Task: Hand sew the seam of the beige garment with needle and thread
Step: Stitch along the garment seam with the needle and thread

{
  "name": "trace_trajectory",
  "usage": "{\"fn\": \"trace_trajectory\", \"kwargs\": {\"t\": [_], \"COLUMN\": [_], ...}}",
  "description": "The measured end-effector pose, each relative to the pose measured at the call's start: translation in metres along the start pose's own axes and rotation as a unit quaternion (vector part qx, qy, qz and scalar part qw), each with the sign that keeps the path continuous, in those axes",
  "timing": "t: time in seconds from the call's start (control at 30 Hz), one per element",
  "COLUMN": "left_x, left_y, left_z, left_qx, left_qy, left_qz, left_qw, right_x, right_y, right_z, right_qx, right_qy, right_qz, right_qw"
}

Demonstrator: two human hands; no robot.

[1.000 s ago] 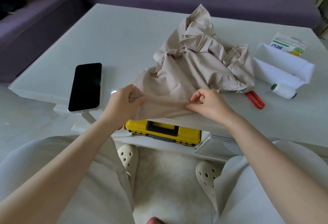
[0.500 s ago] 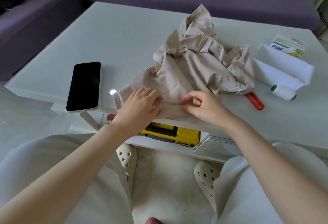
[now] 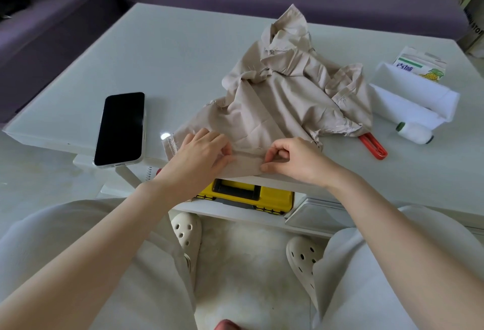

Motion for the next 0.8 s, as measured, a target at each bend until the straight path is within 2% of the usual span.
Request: {"fn": "trace_trajectory", "kwargs": {"t": [0.13,0.33,0.6,0.8], "left_x": [-0.005,-0.002,0.01,0.008], "left_y": [0.003,0.015,0.025,0.029], "left_z": [0.002,0.0,-0.011,-0.006], "left_qx": [-0.019,-0.05,-0.058,-0.068], "left_qy": [-0.024,0.001,0.052,0.017], "left_qz": [0.035,-0.016,-0.049,-0.015], "left_qw": [0.999,0.999,0.996,0.997], "right_x": [-0.001,0.001,0.007,0.011], "right_y": [0.001,0.002,0.0,0.002], "right_z": [0.0,0.003,0.001,0.0], "right_qx": [0.0,0.018,0.005,-0.015], "right_qy": [0.009,0.025,-0.107,-0.171], "right_qz": [0.009,0.038,0.11,0.132], "right_qw": [1.0,0.999,0.988,0.976]}}
Point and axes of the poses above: each hand's wrist, its own y-axis towards the middle knuckle, its own x-axis out of the palm, z = x × y, the point moved 2 cm from there along y, towards the middle knuckle, and after that the axes turned 3 degrees about y, right-handed, at the moved point
